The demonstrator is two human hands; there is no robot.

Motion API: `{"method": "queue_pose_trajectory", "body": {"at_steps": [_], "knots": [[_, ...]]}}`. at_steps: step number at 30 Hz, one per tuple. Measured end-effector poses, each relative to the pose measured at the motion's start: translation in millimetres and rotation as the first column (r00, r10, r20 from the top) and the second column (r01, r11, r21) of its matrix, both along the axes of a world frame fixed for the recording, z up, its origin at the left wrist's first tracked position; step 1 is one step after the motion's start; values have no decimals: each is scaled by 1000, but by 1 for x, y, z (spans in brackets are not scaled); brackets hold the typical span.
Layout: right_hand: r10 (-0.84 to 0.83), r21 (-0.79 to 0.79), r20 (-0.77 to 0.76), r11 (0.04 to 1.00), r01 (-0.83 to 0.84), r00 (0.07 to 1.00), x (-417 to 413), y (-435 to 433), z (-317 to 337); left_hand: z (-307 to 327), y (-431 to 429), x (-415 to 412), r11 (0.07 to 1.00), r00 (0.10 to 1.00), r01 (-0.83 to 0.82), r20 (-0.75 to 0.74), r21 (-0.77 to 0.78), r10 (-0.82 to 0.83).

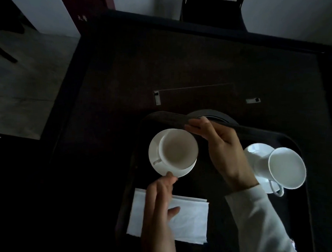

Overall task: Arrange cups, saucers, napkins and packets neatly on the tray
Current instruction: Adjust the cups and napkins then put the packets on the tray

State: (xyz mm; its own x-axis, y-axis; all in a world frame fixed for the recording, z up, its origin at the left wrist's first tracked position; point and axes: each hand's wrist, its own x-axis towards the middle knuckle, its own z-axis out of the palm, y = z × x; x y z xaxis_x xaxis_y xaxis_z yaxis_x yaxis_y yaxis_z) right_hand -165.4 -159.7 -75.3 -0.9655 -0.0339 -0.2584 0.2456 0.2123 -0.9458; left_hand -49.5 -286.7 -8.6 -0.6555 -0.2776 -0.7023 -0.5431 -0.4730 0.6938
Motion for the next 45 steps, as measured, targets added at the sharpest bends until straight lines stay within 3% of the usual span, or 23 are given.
{"method": "queue_pose_trajectory", "body": {"at_steps": [8,14,29,35,45], "knots": [[-8,-2,20,1000,8,1000,2,6,-3,7,6,-13,990,996,-66,-56,124,73],[-83,-41,16,996,84,996,16,9,-3,8,1,-20,997,998,-8,-61,72,12],[-86,-65,-2,994,86,996,59,14,18,-15,-36,-12,982,977,89,-179,-165,-118],[-109,-102,5,989,109,994,57,7,17,-23,-30,0,972,979,166,-95,-164,-183],[-193,-146,34,970,196,981,79,-3,13,-20,-35,-16,973,971,155,-157,-169,-182]]}}
